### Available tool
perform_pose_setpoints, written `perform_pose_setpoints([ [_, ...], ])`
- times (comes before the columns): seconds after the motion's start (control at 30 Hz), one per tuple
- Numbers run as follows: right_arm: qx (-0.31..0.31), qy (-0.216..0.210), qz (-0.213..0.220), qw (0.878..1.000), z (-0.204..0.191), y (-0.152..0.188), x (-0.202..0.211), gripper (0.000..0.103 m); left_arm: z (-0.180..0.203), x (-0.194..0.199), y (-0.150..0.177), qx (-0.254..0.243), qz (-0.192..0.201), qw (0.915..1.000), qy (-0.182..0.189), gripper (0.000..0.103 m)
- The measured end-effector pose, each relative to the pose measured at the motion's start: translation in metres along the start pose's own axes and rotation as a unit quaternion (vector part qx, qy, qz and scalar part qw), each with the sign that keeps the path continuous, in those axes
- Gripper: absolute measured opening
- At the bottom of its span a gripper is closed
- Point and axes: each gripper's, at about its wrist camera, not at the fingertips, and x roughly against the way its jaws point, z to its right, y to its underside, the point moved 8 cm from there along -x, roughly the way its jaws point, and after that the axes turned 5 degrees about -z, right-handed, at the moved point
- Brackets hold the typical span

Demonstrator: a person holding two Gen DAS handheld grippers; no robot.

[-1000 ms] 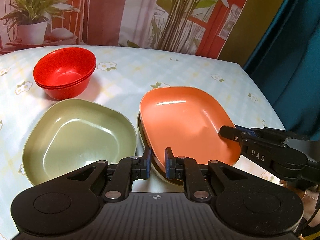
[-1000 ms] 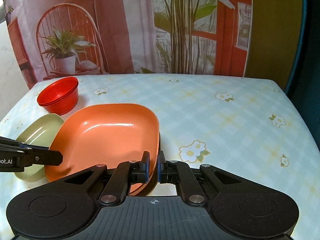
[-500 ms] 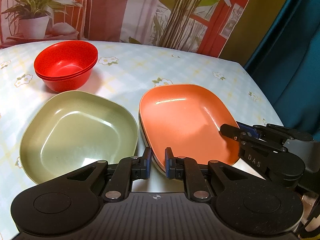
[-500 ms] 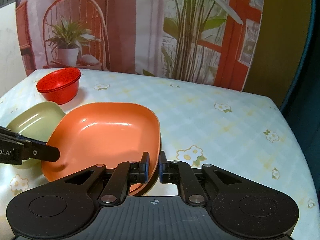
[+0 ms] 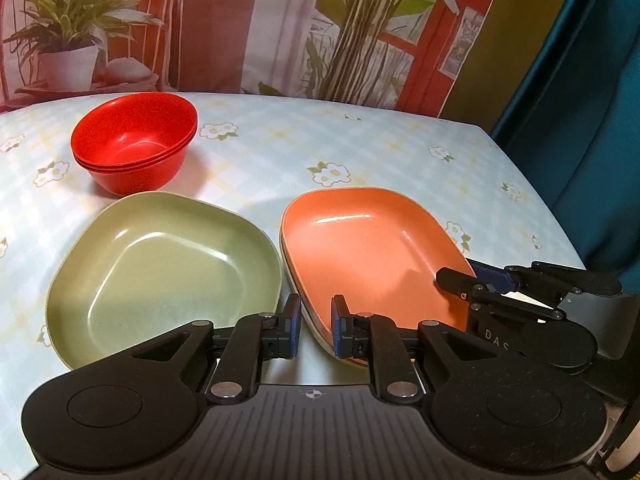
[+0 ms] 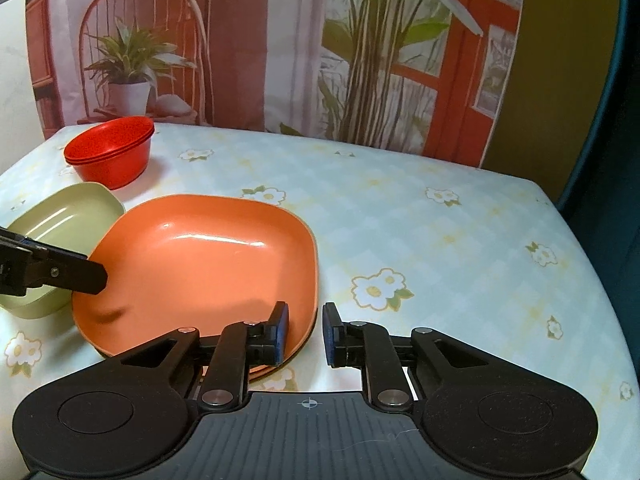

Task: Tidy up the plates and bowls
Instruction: 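Lower the orange plate beside the green plate and open the left gripper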

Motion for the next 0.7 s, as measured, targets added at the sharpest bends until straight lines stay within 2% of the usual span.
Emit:
perform_pose_setpoints([
  [0.4, -0.002, 0.01, -0.004, 1.0, 0.003, 0.001, -0.001, 0.018, -0.002, -0.004, 0.001, 0.001, -0.006, 1.0, -0.002, 0.021],
  [0.57, -0.029, 0.004, 0.01, 1.0, 0.007, -0.004, 0.01, 0.019, -0.003, 0.014, -0.008, 0.001, 0.013, 0.9997, 0.02, 0.024],
  [0.63, -0.047, -0.002, 0.021, 0.999, 0.007, -0.008, 0.018, 0.019, -0.007, 0.025, -0.012, -0.003, 0.026, 0.9993, 0.026, 0.028],
  [0.7, -0.061, -0.011, 0.031, 0.998, 0.004, -0.012, 0.026, 0.02, -0.019, 0.038, -0.017, -0.004, 0.046, 0.9984, 0.033, 0.037],
])
